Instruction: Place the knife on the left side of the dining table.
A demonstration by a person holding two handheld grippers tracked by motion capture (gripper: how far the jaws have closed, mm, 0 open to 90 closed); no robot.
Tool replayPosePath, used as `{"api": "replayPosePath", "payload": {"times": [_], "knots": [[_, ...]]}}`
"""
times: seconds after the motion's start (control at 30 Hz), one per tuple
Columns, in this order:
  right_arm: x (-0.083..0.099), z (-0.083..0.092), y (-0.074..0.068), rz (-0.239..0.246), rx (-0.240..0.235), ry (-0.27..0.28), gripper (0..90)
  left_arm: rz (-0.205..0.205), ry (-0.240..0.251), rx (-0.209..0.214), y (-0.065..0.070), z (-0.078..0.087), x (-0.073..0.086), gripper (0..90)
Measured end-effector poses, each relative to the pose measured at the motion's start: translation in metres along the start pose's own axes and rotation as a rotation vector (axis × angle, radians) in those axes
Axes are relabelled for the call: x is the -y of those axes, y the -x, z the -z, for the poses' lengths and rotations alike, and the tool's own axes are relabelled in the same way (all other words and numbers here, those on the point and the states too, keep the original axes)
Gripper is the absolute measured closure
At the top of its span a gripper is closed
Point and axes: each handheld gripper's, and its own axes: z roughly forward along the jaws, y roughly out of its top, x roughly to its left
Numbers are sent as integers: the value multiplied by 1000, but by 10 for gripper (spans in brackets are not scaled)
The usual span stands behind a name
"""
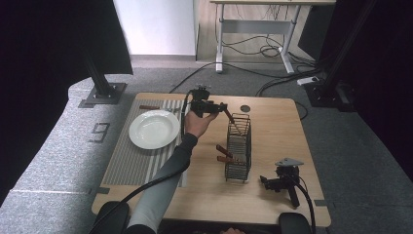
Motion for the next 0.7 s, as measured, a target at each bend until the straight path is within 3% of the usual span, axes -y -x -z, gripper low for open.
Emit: {"api": "replayPosePath", "payload": {"times": [0.27, 0.6, 0.7], "knots": [[0, 0, 0, 0, 0, 0, 0, 81, 5, 42, 0, -11, 0, 452], [0, 0, 0, 0, 0, 0, 0, 144, -12, 66, -1, -17, 2, 651], [0, 0, 0, 0, 0, 0, 0, 165, -8, 90, -2, -17, 3, 690]]}}
